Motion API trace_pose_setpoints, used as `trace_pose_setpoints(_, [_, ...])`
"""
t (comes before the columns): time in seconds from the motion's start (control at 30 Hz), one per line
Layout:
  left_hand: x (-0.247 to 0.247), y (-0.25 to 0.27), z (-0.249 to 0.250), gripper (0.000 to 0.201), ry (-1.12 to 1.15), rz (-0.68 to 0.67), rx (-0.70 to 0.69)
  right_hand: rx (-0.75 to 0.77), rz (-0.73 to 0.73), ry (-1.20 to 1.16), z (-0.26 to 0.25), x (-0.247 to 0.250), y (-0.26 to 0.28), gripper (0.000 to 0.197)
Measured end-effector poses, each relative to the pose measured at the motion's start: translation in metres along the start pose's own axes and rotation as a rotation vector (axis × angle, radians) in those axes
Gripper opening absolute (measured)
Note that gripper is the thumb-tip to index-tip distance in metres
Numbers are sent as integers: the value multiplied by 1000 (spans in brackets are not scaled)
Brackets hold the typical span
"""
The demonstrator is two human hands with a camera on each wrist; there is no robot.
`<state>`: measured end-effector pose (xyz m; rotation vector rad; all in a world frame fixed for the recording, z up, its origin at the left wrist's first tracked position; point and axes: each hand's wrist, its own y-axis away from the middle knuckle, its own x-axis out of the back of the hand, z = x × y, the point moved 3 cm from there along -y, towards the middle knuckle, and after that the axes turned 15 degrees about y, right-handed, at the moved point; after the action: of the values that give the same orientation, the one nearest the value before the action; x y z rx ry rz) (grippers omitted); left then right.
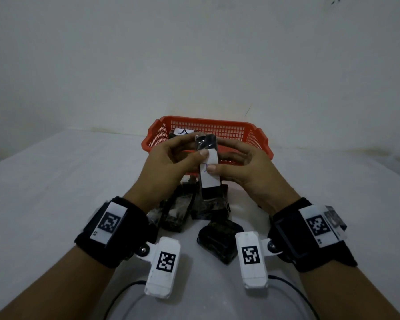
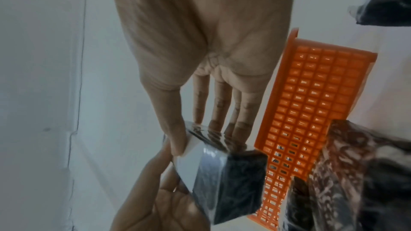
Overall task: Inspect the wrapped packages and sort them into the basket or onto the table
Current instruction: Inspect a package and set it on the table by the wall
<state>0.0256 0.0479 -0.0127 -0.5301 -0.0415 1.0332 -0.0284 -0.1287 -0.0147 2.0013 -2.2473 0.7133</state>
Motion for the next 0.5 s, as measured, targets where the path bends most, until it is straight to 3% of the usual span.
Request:
trace_pose_setpoints(0.17, [-1,2,5,50,-38,-23,-144,-59,49,-86,-9,-1,-1,31])
trace_pose_setpoints(0.23, [-3,3,7,53,-18,-50,-164,-120,58,-57,-7,2,-2,40])
trace_pose_setpoints(0.37, [-7,6,6,54,-17,-129,-169,-179,-74,-82,-6,1,5,27])
trace_pose_setpoints(0.5, [-9,9,6,55,-54,-170,-149,-153,-111,-107,-7,1,5,15])
